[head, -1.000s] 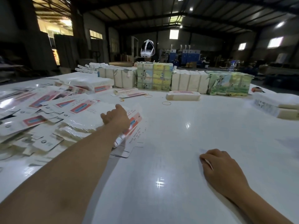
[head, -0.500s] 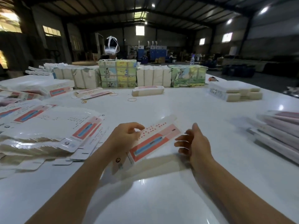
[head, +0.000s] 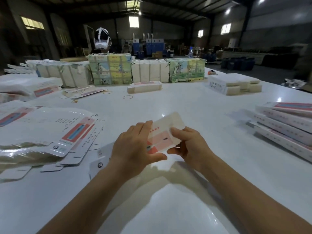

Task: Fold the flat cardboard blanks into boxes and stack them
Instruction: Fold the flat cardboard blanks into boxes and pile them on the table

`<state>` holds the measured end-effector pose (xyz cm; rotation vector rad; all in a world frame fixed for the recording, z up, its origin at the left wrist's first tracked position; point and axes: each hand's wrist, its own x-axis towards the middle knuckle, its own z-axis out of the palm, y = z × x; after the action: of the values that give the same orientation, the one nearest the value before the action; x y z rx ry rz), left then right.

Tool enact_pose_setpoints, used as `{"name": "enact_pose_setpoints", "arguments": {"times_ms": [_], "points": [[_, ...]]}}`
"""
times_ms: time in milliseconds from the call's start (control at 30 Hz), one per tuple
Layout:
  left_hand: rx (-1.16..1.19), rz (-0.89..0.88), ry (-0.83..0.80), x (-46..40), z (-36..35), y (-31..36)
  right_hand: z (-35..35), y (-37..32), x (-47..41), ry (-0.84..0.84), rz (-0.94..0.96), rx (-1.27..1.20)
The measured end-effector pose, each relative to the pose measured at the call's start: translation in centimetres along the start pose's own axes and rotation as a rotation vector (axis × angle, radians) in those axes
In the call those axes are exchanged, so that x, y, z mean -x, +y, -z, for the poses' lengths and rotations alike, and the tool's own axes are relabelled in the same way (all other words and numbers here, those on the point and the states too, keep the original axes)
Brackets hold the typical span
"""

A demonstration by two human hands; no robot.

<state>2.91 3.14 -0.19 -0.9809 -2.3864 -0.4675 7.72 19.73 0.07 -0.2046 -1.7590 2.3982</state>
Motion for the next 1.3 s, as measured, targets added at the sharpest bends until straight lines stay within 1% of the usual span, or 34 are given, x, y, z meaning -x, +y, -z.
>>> {"name": "enact_pose_setpoints", "arguments": {"times_ms": [67,133,167,267,367,500,667,733,833,900,1000,1067,1167,1233,1300], "points": [[-0.002,-0.058,0.108,0.0,0.6,-0.1,0.3,-0.4,0.1,-0.118,-0.060,-0.115],[-0.011,-0.094,0.161,0.0,1.2,-0.1,0.5,-0.8,0.3,-0.202,-0.036,-0.119],[-0.026,-0.110,0.171,0.0,1.4,-0.1,0.7,-0.9,0.3,-0.206,0.021,-0.044],[-0.077,-0.121,0.149,0.0,1.8,0.0,0.8,-1.0,0.5,-0.108,0.267,0.268],[-0.089,-0.105,0.117,-0.1,1.8,0.3,0.7,-1.0,0.5,-0.048,0.371,0.381],[-0.093,-0.084,0.090,0.0,1.9,0.6,0.8,-0.7,0.4,-0.005,0.342,0.410],[-0.086,-0.094,0.144,0.0,2.1,0.6,1.1,-0.9,0.5,-0.001,0.299,0.327],[-0.106,-0.092,0.119,-0.1,2.0,0.5,1.1,-0.9,0.5,-0.016,0.292,0.306],[-0.141,-0.083,0.036,0.1,1.5,-0.1,1.2,-0.8,0.3,-0.013,0.263,0.286],[-0.120,-0.057,0.002,0.2,1.4,-0.7,1.4,-0.8,0.3,-0.005,0.249,0.258],[-0.062,-0.006,0.000,0.1,1.4,-1.2,1.1,-0.9,0.2,-0.004,0.231,0.190],[-0.042,0.027,0.016,0.0,1.5,-1.5,0.8,-0.9,0.2,0.051,0.212,0.113],[-0.035,0.065,0.054,0.0,1.5,-2.1,0.7,-0.7,0.4,0.282,0.276,0.017],[-0.029,0.100,0.064,0.0,1.6,-2.4,0.5,-0.3,0.7,0.394,0.375,0.066],[-0.017,0.123,0.064,0.0,1.4,-2.5,0.0,0.3,1.0,0.403,0.472,0.196]]}}
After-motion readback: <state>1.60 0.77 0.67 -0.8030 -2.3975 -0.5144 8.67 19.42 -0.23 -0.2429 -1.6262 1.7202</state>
